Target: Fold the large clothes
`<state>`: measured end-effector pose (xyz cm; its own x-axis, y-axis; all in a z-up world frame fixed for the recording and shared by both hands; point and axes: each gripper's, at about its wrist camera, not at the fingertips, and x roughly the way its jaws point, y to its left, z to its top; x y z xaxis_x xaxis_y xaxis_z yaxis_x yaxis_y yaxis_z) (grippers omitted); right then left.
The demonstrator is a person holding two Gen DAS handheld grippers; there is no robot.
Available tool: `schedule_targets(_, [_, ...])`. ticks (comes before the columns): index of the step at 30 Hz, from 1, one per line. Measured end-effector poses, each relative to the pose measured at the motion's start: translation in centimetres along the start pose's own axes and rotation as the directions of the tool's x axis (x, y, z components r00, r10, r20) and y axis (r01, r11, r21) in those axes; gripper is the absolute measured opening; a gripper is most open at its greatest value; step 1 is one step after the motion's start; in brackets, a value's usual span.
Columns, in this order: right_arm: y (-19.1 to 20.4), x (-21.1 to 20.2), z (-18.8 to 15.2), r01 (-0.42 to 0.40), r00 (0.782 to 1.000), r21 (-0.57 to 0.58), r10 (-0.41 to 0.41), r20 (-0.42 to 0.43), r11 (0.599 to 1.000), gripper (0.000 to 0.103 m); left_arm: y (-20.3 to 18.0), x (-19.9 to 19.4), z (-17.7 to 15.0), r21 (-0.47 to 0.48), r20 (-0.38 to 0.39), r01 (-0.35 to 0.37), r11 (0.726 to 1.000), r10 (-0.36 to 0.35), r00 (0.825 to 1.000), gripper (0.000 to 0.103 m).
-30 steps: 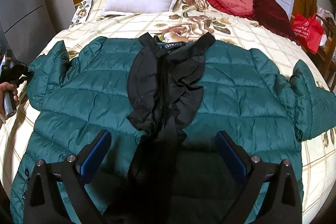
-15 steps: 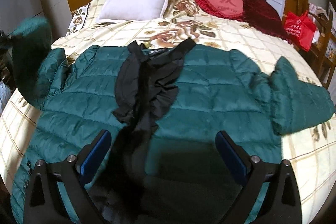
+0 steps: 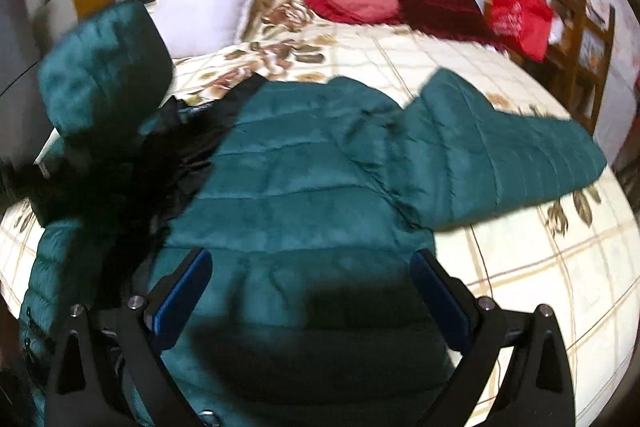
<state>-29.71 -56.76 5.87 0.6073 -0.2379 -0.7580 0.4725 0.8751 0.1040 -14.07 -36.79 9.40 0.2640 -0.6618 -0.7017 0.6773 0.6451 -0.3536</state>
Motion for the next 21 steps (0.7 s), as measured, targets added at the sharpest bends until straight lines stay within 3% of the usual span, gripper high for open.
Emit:
schedule_targets(3, [-1.5, 0.3, 0.1, 0.008, 1.0, 0.021, -0.008, -0.013, 1.0, 0.101, -0.8, 1.8, -0.9, -0.009, -0.052, -0.009, 1.0, 0.008, 0.999, 0.018])
schedule_targets(6, [-2.8, 0.1, 0.2, 0.003, 1.0, 0.057, -0.003, -0.01, 0.998, 0.101, 0.0, 2.6, -1.6, -0.066, -0.106, 0.043, 0.997, -0.05, 0.993, 0.027])
schedule_targets(8, [-3.5, -0.2, 0.3, -0.007, 1.0, 0.08, 0.007, -0.001, 0.997, 0.101, -0.2, 2.6, -1.7, -0.068, -0.114, 0.062, 0.996, -0.069, 0.991, 0.037])
schedule_targets(14, [-3.8, -0.6, 0.4, -0.008, 1.0, 0.075, 0.007, 0.017, 0.997, 0.101, -2.7, -0.6, -1.2, -0.006, -0.074, 0.107, 0.994, -0.107, 0.992, 0.048])
schedule_targets(17, [-3.9, -0.5, 0.4, -0.015, 1.0, 0.088, 0.013, 0.015, 0.996, 0.101, -2.6, -2.8, -0.8, 0.011, -0.025, 0.081, 0.997, -0.081, 0.996, 0.05])
schedule_targets(21, [-3.8, -0.5, 0.3, -0.017, 1.0, 0.087, 0.016, 0.016, 0.996, 0.101, -0.4, -5.3, -1.1, 0.021, 0.037, -0.031, 0.999, 0.03, 0.999, 0.05])
